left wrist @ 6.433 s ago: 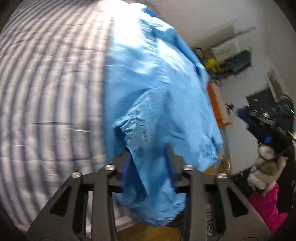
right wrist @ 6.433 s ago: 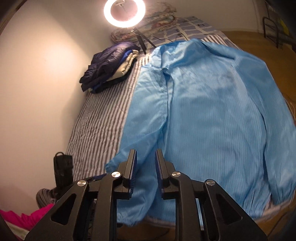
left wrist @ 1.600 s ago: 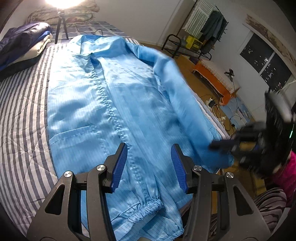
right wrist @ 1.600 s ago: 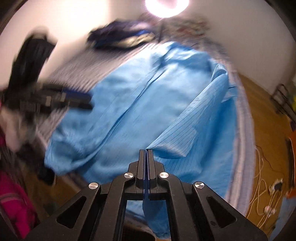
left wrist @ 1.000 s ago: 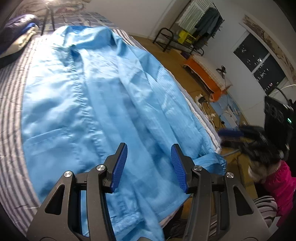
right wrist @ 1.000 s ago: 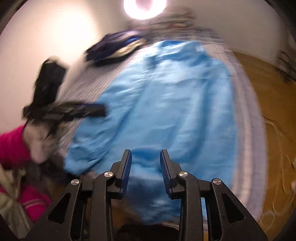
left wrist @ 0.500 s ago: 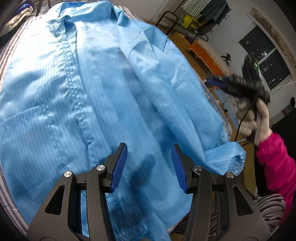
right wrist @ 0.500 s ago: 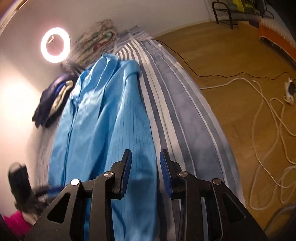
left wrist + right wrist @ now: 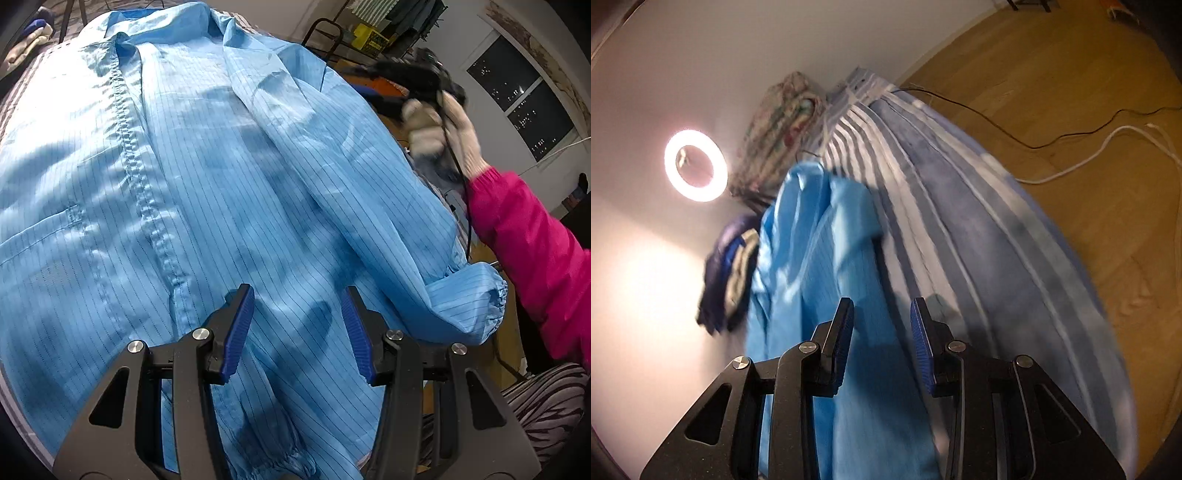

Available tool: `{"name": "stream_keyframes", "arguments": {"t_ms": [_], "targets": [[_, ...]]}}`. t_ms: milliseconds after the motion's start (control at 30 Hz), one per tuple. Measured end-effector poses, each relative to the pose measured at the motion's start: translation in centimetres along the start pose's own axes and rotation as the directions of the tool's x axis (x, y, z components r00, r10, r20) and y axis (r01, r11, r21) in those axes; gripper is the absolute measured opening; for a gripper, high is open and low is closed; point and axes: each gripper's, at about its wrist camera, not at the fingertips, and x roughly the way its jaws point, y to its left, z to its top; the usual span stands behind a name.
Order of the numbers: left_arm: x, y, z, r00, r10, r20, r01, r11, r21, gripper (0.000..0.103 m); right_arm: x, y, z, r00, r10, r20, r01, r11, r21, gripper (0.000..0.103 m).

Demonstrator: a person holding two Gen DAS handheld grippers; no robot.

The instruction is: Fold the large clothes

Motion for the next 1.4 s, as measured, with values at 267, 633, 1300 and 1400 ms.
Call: {"name": "stream_keyframes", "arguments": {"t_ms": [267,633,1300,1400], "targets": [[0.0,0.3,-0.3,1.000,-0.016,0.010,0.016,1.000,0.023,0.050,6.0,1.3,2.1,0.999,-0.003,-0.041,0.003,1.000,0.016,0.003],[-0.3,-0.3,-1.3,1.000,-0.010,0.017,0.010,0.999,0.039,0.050,3.2,14.2,-0.9,0.945,-0.291,0.147,0.316,0.711,-0.628,0.014],[-0.2,-1.6,-1.7,1.000,0.008,0.022,-0.010,0.998,0.057,0.050,4.2,4.5,-0.4,0.959,-0.282,-0.008,0.266,0.913,-0.309,0.022],[-0.2,-1.6,-1.7,1.000,0.010,0.022,-0.012,0.998,0.060,0.050,5.1,4.8,-1.0,0.942,-0.335,-0.004,0.312,0.882,-0.352,0.022]]}}
